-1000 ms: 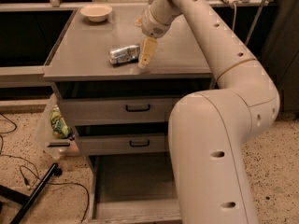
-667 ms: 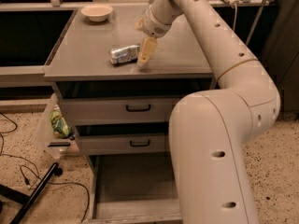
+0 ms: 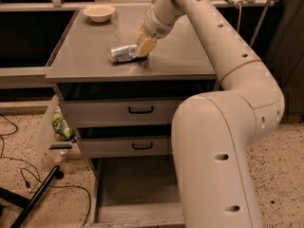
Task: Place redbull can into bottom drawer
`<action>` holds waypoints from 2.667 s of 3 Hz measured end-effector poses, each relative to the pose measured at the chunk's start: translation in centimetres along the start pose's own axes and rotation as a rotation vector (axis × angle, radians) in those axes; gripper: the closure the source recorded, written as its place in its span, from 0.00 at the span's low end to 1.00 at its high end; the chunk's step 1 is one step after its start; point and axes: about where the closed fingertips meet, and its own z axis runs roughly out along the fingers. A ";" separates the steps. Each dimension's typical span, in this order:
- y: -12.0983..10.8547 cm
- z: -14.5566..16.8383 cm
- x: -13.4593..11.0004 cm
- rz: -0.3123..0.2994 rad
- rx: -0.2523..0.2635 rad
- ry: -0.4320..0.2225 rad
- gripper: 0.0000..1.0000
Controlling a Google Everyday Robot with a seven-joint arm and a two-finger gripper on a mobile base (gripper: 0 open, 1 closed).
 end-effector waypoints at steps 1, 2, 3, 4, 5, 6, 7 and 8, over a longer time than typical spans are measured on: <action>0.0 0.1 0.0 0.000 0.000 0.000 0.89; 0.1 -1.2 -0.5 -0.008 0.045 -0.001 1.00; 0.1 -9.4 -1.1 -0.030 0.237 -0.003 1.00; 2.7 -18.1 -5.0 -0.064 0.417 -0.062 1.00; 6.6 -20.9 -8.9 -0.081 0.512 -0.144 1.00; 12.5 -15.9 -9.4 -0.076 0.526 -0.218 1.00; 12.5 -15.9 -9.3 -0.075 0.529 -0.215 1.00; 14.9 -15.3 -8.0 -0.026 0.544 -0.204 1.00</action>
Offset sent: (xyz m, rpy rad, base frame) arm -0.0893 -0.0126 0.0442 0.0555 -0.2389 -0.0829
